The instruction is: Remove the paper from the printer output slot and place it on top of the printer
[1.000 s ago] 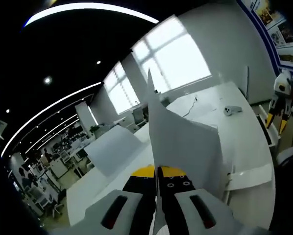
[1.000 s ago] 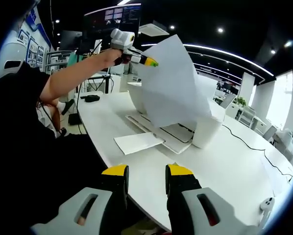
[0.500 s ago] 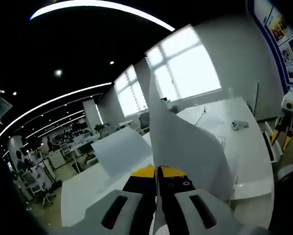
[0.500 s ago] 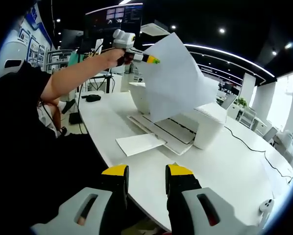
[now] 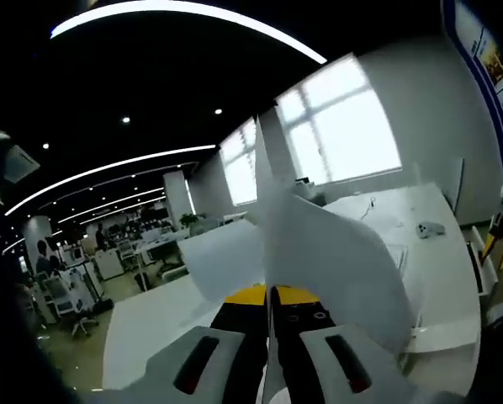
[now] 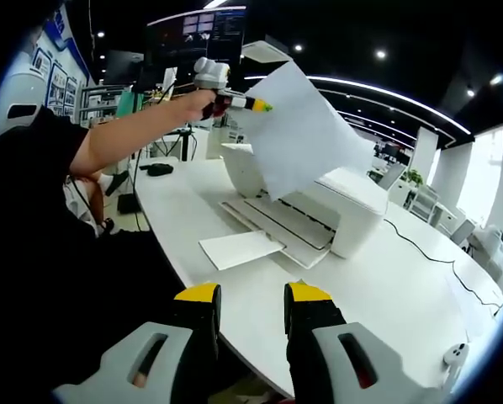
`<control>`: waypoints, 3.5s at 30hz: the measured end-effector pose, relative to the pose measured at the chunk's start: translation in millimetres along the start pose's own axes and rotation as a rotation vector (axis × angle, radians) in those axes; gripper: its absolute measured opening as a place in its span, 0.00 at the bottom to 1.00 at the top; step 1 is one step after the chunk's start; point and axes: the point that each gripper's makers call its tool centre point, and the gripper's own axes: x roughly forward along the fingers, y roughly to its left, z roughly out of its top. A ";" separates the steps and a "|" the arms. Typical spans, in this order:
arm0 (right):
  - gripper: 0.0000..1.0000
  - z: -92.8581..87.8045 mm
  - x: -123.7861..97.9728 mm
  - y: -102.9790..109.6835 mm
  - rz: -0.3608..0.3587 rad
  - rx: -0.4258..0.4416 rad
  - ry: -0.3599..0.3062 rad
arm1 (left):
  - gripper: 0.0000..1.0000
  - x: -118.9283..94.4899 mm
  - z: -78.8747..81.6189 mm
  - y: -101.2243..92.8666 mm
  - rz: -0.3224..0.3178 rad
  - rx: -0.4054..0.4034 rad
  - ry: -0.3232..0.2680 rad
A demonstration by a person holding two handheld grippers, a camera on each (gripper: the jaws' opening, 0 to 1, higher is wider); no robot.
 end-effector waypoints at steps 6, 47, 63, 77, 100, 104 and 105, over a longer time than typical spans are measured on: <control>0.26 1.8 -1.4 0.4 0.000 -0.004 -0.001 | 0.05 1.2 -2.7 7.2 0.022 -0.034 0.001; 0.26 -0.7 4.2 1.7 0.004 -0.004 0.007 | 0.06 32.9 -52.6 16.7 0.059 -0.184 0.082; 0.26 -2.4 3.8 2.7 0.005 0.000 0.007 | 0.06 47.1 -75.9 5.2 -0.021 -0.270 0.170; 0.26 -6.2 4.2 0.1 0.003 0.008 0.019 | 0.05 59.8 -85.0 0.2 -0.076 -0.299 0.219; 0.26 -7.8 3.3 -5.5 -0.002 0.014 0.010 | 0.06 69.6 -94.8 -8.0 -0.074 -0.187 0.293; 0.26 -9.6 1.7 -6.2 -0.007 0.016 0.013 | 0.06 70.9 -94.2 -8.8 -0.083 -0.183 0.297; 0.26 -9.7 1.6 -6.3 -0.007 0.017 0.013 | 0.06 71.3 -94.2 -8.8 -0.084 -0.179 0.300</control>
